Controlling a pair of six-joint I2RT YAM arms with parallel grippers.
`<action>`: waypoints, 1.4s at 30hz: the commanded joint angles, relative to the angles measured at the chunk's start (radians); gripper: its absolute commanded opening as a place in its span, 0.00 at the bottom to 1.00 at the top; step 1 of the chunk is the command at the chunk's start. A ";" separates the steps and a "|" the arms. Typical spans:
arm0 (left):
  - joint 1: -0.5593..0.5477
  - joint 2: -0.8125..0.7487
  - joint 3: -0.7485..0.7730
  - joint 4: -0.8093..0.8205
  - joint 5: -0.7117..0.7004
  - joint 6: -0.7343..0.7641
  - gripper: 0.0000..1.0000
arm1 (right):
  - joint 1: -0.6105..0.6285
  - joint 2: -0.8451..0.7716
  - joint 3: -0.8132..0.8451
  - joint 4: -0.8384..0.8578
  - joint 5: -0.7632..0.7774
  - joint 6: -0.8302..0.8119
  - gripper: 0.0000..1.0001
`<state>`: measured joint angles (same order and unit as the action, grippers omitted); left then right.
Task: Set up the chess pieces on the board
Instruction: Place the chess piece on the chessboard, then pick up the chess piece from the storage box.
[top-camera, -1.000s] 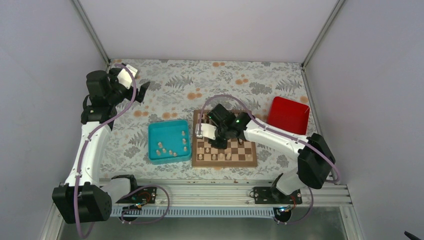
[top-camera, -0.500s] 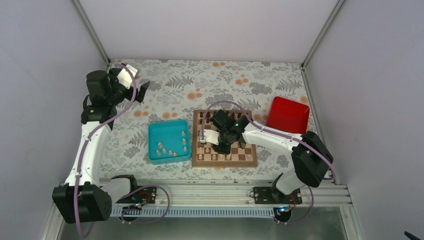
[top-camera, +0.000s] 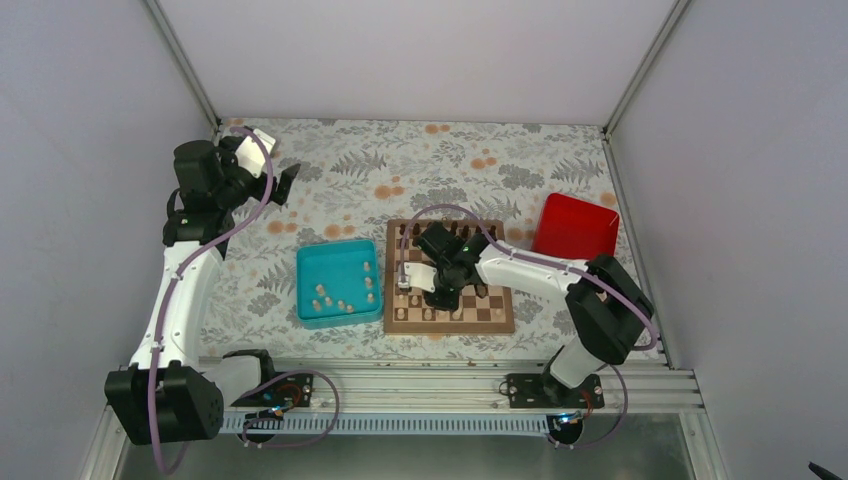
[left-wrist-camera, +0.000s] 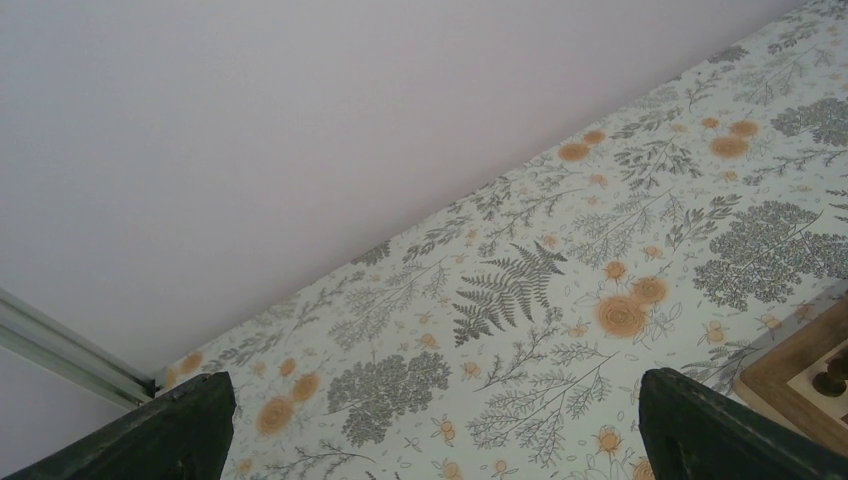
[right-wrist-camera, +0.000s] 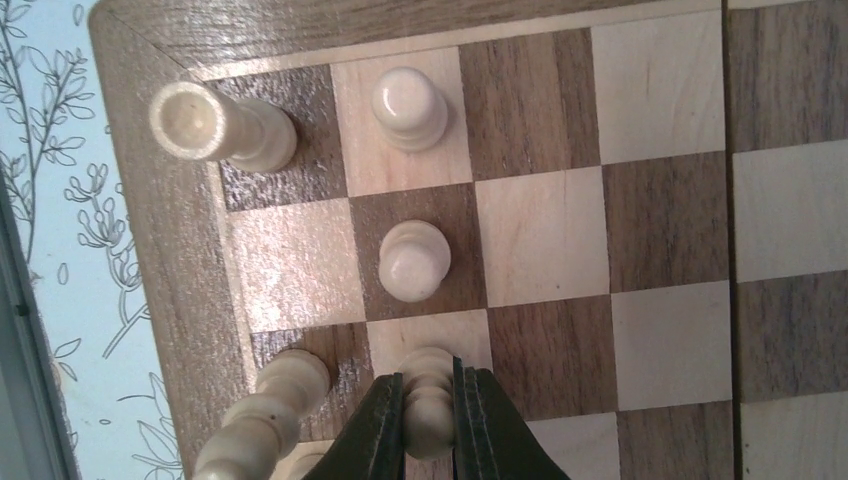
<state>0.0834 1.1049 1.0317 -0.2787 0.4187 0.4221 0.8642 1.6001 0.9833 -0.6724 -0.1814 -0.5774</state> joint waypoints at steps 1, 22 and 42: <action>0.009 0.004 0.009 0.005 0.002 -0.005 1.00 | -0.011 0.018 0.008 0.011 -0.017 -0.013 0.06; 0.008 -0.003 0.014 0.001 0.017 -0.006 1.00 | -0.012 -0.014 0.252 -0.098 -0.031 -0.011 0.39; 0.009 -0.022 0.010 0.010 0.042 -0.023 1.00 | 0.173 0.469 0.822 -0.078 -0.077 -0.047 0.40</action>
<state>0.0879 1.1053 1.0317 -0.2783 0.4282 0.4099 1.0100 2.0216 1.7321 -0.7715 -0.2192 -0.6052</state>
